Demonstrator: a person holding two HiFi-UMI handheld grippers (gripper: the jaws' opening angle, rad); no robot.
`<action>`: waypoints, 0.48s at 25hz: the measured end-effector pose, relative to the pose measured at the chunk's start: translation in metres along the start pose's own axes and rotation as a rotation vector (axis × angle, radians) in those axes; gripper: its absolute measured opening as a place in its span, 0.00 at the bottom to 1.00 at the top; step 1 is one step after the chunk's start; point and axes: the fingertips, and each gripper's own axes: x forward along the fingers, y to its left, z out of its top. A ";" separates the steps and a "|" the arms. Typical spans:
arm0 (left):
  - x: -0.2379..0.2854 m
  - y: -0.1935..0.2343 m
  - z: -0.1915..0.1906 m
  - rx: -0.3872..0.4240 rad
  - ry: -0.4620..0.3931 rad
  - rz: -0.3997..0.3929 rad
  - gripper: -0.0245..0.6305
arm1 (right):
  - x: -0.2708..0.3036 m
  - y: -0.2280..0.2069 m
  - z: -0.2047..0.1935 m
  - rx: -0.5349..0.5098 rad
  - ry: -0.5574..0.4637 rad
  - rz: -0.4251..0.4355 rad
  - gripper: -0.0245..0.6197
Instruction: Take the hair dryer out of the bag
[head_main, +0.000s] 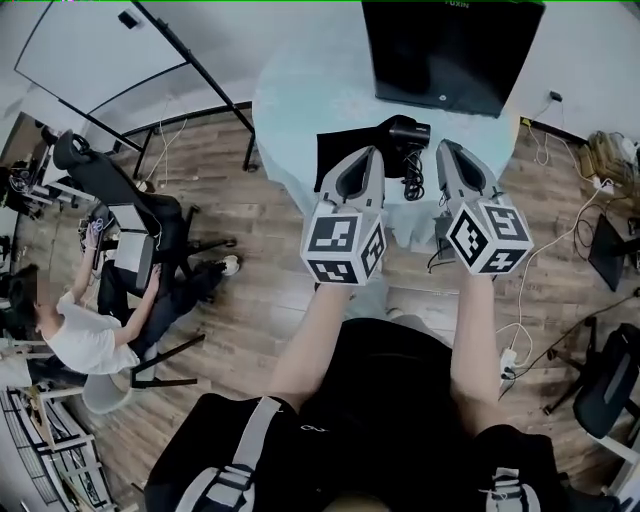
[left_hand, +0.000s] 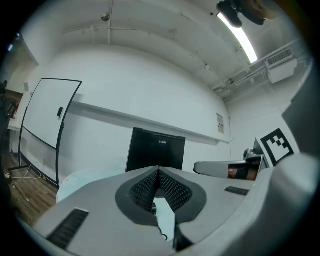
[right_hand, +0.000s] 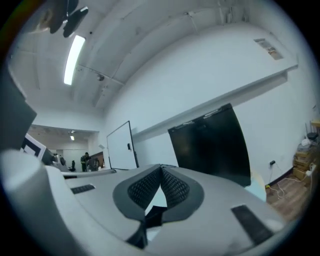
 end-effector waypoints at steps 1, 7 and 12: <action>-0.006 -0.009 0.004 0.003 -0.018 -0.005 0.05 | -0.008 0.009 0.010 -0.016 -0.026 0.027 0.05; -0.034 -0.038 0.019 0.041 -0.080 -0.017 0.05 | -0.046 0.032 0.032 -0.120 -0.085 0.020 0.05; -0.048 -0.034 0.026 0.058 -0.096 0.004 0.05 | -0.059 0.047 0.035 -0.116 -0.108 0.033 0.05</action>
